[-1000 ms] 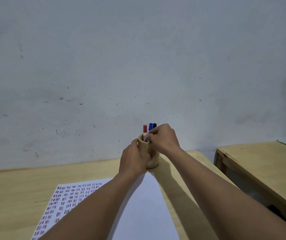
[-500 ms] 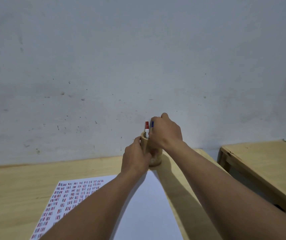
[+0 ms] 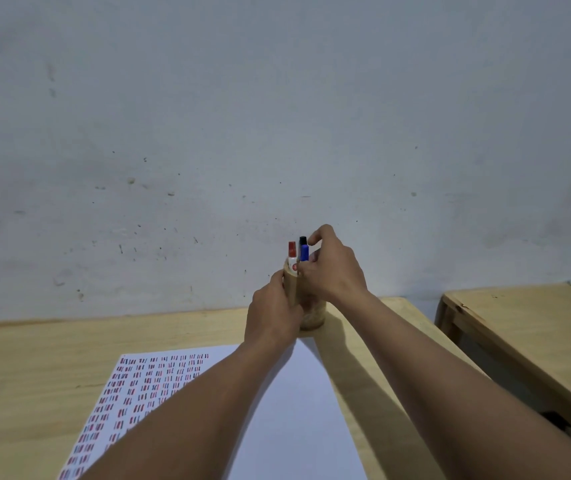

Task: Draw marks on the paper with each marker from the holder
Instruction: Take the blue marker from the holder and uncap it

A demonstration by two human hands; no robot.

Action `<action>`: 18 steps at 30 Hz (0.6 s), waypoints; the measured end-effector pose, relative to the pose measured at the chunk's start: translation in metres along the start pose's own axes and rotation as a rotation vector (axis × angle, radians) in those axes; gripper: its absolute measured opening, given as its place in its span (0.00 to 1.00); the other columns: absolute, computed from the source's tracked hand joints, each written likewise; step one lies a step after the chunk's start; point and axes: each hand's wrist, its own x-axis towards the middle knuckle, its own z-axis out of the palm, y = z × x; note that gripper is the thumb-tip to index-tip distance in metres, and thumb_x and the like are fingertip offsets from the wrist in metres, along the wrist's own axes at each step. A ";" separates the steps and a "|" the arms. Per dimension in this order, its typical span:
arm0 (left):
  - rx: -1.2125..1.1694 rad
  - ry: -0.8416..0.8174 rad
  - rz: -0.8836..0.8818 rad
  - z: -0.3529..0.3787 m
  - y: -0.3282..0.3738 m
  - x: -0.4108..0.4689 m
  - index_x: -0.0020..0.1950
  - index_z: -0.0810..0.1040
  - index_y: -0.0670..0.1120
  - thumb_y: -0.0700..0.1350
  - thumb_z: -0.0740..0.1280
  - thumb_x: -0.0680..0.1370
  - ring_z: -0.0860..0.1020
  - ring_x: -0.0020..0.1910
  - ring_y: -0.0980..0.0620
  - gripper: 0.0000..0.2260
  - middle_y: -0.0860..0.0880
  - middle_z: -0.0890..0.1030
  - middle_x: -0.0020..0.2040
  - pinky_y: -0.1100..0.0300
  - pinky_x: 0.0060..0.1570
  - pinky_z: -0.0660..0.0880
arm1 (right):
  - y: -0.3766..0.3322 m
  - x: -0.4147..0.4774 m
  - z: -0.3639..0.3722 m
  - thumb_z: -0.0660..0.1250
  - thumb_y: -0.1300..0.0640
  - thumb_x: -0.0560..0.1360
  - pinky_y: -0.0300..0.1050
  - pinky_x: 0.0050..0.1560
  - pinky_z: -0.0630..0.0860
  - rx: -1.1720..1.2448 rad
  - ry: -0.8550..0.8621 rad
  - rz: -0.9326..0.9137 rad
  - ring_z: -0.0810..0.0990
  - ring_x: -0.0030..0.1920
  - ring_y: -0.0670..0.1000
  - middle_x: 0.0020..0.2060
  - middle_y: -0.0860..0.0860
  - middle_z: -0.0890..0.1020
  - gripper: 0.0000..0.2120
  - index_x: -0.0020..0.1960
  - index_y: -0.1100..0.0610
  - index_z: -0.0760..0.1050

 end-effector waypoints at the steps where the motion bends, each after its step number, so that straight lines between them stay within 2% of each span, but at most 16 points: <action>1: -0.003 -0.002 -0.002 0.000 0.000 0.000 0.65 0.74 0.50 0.44 0.68 0.75 0.82 0.52 0.48 0.19 0.49 0.83 0.54 0.48 0.51 0.81 | 0.000 0.000 0.000 0.73 0.56 0.72 0.49 0.41 0.77 0.056 -0.015 0.049 0.81 0.43 0.52 0.42 0.49 0.82 0.14 0.55 0.50 0.71; 3: -0.011 -0.002 -0.009 -0.001 0.000 0.000 0.65 0.74 0.51 0.47 0.67 0.75 0.82 0.52 0.48 0.18 0.50 0.83 0.54 0.48 0.51 0.81 | 0.002 0.003 -0.001 0.73 0.54 0.71 0.47 0.38 0.75 0.079 -0.051 0.109 0.80 0.39 0.53 0.36 0.49 0.82 0.05 0.43 0.54 0.78; 5: -0.015 -0.001 -0.010 -0.001 0.000 0.000 0.64 0.74 0.51 0.49 0.66 0.75 0.82 0.51 0.48 0.17 0.50 0.83 0.53 0.47 0.51 0.81 | 0.004 0.003 -0.001 0.72 0.54 0.72 0.45 0.32 0.67 0.073 -0.083 0.141 0.73 0.31 0.53 0.27 0.49 0.75 0.14 0.31 0.56 0.74; 6: -0.011 -0.001 -0.011 -0.001 0.001 0.000 0.64 0.74 0.51 0.49 0.66 0.75 0.82 0.50 0.48 0.17 0.50 0.83 0.53 0.47 0.50 0.81 | 0.005 0.003 -0.001 0.72 0.54 0.73 0.44 0.31 0.65 0.074 -0.100 0.157 0.70 0.30 0.53 0.25 0.50 0.72 0.16 0.29 0.56 0.73; 10: 0.003 -0.006 -0.009 0.000 0.001 -0.001 0.64 0.74 0.51 0.48 0.66 0.76 0.82 0.49 0.49 0.17 0.51 0.82 0.53 0.51 0.48 0.81 | 0.004 -0.001 -0.003 0.69 0.55 0.77 0.43 0.30 0.66 0.053 -0.090 0.122 0.73 0.30 0.50 0.30 0.50 0.76 0.13 0.35 0.56 0.75; 13: -0.017 -0.016 -0.023 0.001 0.004 -0.001 0.65 0.74 0.50 0.45 0.67 0.76 0.80 0.49 0.49 0.17 0.50 0.82 0.55 0.56 0.45 0.77 | -0.003 -0.006 -0.011 0.65 0.54 0.80 0.44 0.34 0.71 0.065 -0.035 0.053 0.79 0.38 0.52 0.38 0.50 0.81 0.07 0.46 0.57 0.77; 18: -0.036 -0.020 -0.067 -0.003 0.012 -0.009 0.70 0.71 0.46 0.41 0.63 0.78 0.78 0.54 0.46 0.19 0.44 0.80 0.62 0.56 0.47 0.74 | -0.023 -0.012 -0.031 0.60 0.52 0.82 0.40 0.33 0.70 0.181 0.083 -0.024 0.76 0.38 0.43 0.38 0.43 0.76 0.05 0.53 0.54 0.71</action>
